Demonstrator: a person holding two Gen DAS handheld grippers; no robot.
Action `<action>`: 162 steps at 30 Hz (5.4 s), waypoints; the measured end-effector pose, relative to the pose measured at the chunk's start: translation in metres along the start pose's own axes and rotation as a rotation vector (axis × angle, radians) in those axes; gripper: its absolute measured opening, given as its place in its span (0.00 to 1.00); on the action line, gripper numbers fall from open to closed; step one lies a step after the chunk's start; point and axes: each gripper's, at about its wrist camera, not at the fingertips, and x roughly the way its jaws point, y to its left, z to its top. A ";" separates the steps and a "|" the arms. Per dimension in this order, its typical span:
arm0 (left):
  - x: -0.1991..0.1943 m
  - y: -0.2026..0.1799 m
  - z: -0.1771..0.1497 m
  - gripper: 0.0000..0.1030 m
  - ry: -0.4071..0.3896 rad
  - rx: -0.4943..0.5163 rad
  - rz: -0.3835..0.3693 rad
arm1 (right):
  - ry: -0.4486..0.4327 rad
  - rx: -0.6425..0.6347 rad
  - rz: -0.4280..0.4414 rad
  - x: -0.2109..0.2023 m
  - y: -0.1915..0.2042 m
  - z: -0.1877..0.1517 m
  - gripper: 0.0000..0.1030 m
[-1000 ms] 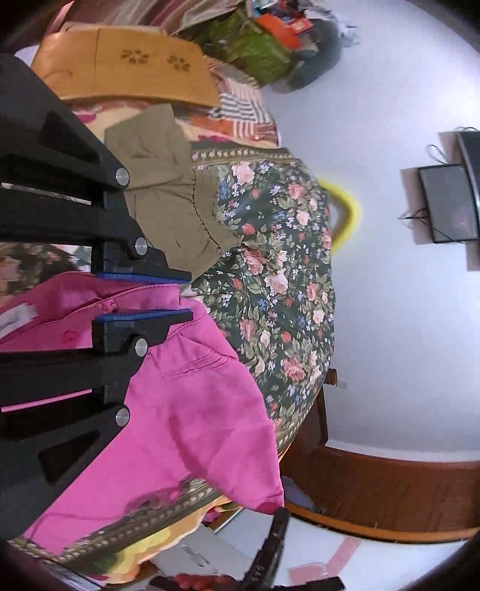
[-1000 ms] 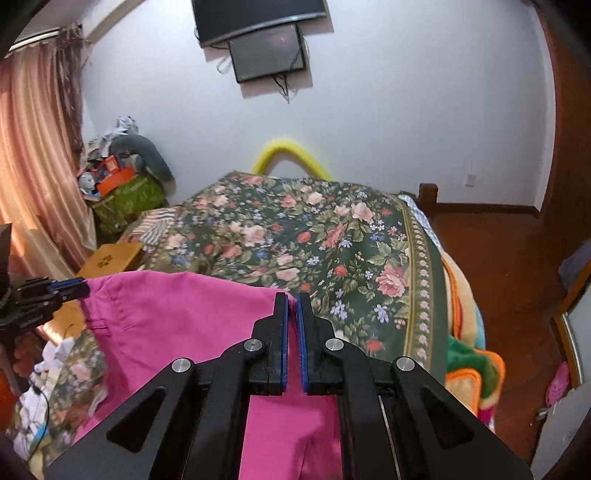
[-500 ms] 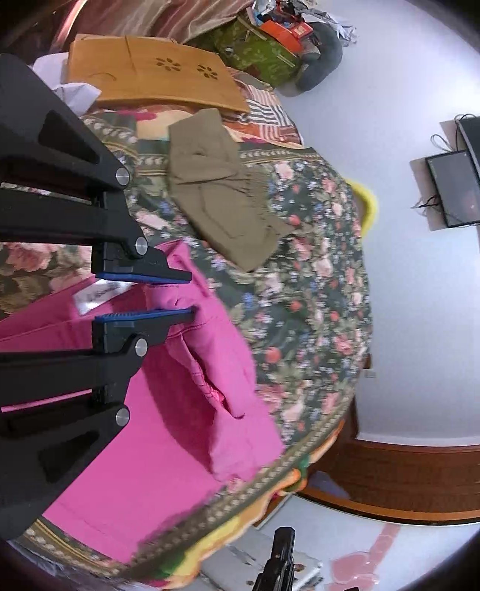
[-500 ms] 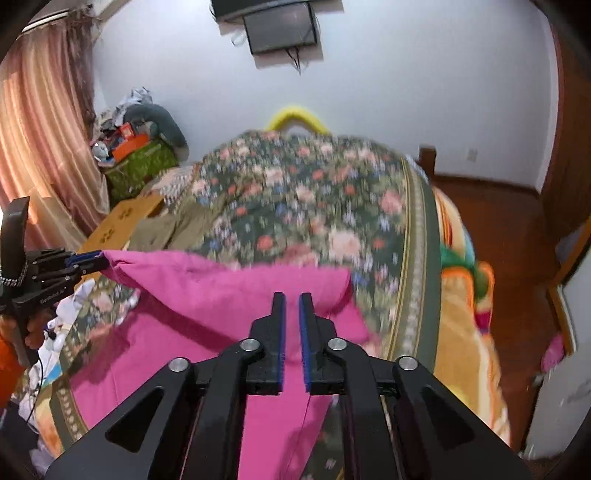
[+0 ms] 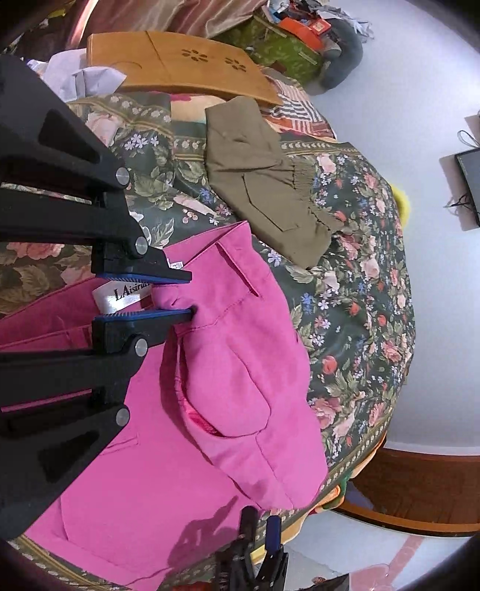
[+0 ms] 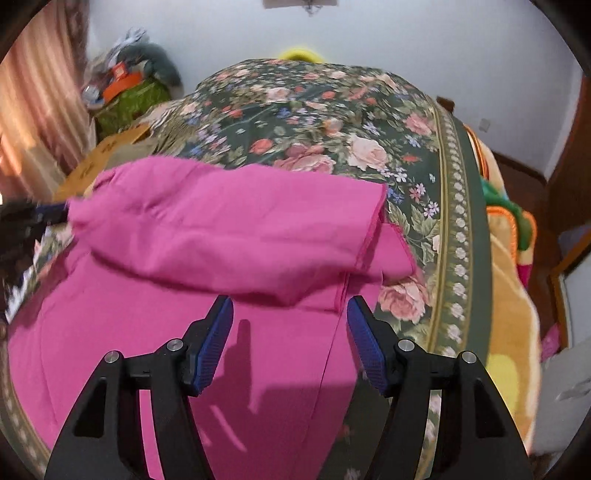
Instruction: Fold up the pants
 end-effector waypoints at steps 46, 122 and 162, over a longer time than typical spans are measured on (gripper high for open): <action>-0.057 -0.021 -0.033 0.61 -0.030 0.096 0.043 | -0.075 0.013 -0.006 -0.087 0.015 -0.033 0.47; -0.092 -0.080 -0.079 0.13 -0.032 0.220 -0.142 | -0.063 -0.128 0.041 -0.090 0.081 -0.099 0.06; -0.079 0.013 -0.103 0.05 0.098 -0.265 -0.237 | -0.047 0.208 0.081 -0.093 0.036 -0.139 0.33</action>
